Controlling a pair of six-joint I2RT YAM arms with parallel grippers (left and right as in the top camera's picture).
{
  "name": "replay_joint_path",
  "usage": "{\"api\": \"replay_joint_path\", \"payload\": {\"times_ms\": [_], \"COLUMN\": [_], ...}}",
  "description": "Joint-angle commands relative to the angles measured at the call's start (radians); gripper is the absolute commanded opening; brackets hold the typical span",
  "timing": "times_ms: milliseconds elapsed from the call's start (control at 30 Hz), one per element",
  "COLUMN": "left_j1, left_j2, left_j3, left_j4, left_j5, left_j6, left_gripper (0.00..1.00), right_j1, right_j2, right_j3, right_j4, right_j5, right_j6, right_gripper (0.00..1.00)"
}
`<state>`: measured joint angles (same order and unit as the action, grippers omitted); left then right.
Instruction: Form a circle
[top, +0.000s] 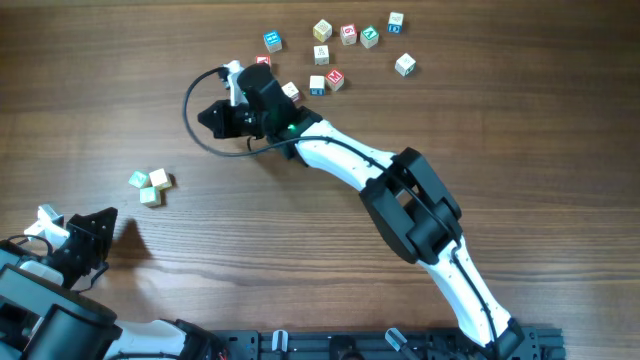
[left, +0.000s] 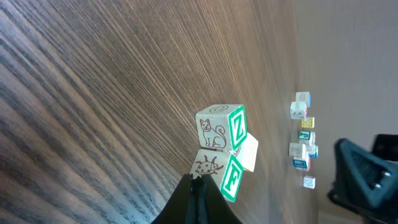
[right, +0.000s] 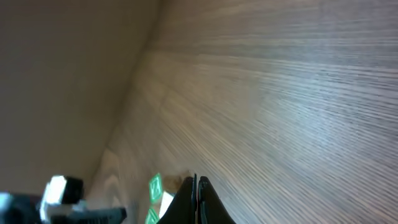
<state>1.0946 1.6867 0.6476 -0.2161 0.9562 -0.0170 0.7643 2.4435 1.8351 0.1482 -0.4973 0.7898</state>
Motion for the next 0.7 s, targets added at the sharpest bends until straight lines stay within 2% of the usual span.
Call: {"api": "replay_joint_path", "payload": {"times_ms": [0, 200, 333, 467, 667], "left_j1": [0.004, 0.004, 0.004, 0.004, 0.004], "left_j2": [-0.017, -0.017, -0.017, -0.017, -0.017], "left_j3": [0.015, 0.015, 0.015, 0.015, 0.015], "left_j4": [0.008, 0.012, 0.016, 0.016, 0.019], "left_j5": [0.016, 0.016, 0.016, 0.016, 0.016], "left_j6": [-0.045, -0.071, -0.082, -0.1, -0.172], "left_gripper": [0.04, 0.04, 0.04, 0.04, 0.04], "right_j1": [0.007, 0.024, 0.038, 0.059, 0.091], "right_j2": [0.078, 0.111, 0.181, 0.216, 0.216], "right_j3": [0.026, 0.058, 0.097, 0.138, 0.139], "right_j4": [0.082, 0.031, 0.061, 0.061, 0.084], "right_j5": [-0.054, -0.072, -0.145, -0.159, -0.14], "right_j6": [0.192, 0.219, 0.285, 0.293, 0.414], "right_gripper": [0.05, 0.05, 0.04, 0.05, 0.05]}}
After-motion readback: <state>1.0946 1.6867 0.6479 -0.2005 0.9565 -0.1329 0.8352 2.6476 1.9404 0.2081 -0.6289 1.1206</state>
